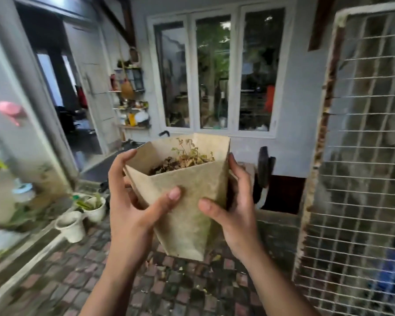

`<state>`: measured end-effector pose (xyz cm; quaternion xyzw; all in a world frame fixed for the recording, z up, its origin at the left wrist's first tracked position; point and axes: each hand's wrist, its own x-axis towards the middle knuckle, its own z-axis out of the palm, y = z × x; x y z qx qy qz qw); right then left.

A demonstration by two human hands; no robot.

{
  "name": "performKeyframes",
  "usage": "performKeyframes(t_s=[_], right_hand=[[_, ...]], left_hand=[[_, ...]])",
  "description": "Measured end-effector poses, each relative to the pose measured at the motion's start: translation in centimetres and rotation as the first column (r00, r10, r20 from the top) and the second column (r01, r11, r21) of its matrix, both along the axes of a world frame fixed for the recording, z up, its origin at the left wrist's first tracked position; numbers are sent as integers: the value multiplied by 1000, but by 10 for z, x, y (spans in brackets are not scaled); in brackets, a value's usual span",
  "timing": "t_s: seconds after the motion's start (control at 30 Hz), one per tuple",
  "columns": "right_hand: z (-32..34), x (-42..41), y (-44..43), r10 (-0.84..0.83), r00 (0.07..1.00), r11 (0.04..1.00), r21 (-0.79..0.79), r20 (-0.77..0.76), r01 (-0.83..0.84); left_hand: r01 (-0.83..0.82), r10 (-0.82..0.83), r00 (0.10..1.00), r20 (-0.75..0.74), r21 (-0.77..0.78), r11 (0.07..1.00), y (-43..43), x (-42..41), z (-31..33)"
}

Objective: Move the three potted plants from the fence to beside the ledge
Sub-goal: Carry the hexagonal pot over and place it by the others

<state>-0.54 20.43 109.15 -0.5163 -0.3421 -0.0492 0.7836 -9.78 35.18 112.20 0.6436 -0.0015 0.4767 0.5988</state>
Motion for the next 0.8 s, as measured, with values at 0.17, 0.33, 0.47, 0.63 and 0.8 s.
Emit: performKeyframes(t_s=[0.17, 0.33, 0.47, 0.63, 0.8], right_hand=[[2, 44, 89, 173, 985, 985, -9, -2, -173], [-10, 109, 169, 341, 940, 940, -22, 31, -341], [-16, 162, 238, 475, 878, 880, -21, 60, -475], [-11, 204, 325, 656, 753, 755, -61, 55, -653], [-25, 226, 414, 765, 644, 641, -76, -21, -764]], left_hand=[[-131, 131, 991, 38, 11, 991, 73, 24, 1], [-314, 313, 948, 57, 10, 950, 137, 64, -13], [-440, 441, 896, 49, -26, 898, 185, 95, -19], [-583, 584, 811, 42, -36, 812, 240, 118, -21], [-712, 713, 701, 10, -39, 701, 305, 134, -31]])
